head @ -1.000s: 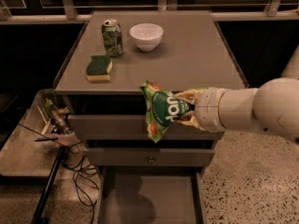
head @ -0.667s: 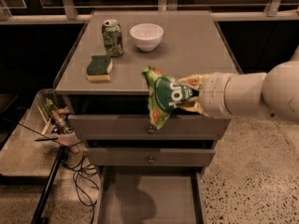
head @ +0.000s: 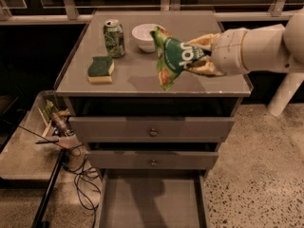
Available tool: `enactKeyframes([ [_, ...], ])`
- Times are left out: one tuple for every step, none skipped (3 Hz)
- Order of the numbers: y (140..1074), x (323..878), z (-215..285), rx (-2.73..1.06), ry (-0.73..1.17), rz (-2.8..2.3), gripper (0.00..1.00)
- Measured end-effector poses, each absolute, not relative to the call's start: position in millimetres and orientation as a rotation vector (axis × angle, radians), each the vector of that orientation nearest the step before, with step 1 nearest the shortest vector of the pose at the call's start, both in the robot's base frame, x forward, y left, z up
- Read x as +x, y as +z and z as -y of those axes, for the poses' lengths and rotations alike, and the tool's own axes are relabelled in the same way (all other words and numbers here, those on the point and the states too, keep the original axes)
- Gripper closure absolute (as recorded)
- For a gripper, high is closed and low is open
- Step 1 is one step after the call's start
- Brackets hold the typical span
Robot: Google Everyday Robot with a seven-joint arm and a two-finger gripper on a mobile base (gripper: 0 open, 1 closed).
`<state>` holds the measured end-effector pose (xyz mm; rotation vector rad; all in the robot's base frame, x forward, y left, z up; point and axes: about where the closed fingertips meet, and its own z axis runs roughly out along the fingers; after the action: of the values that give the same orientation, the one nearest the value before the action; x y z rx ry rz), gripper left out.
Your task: Pick green rice chip bag from bottom drawer and place on counter
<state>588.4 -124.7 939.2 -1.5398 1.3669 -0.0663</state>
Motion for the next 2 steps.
enactKeyframes([
  [956, 628, 128, -1.526, -0.005, -1.365, 1.0],
  [962, 664, 132, -1.517, 0.036, -1.389, 1.0],
])
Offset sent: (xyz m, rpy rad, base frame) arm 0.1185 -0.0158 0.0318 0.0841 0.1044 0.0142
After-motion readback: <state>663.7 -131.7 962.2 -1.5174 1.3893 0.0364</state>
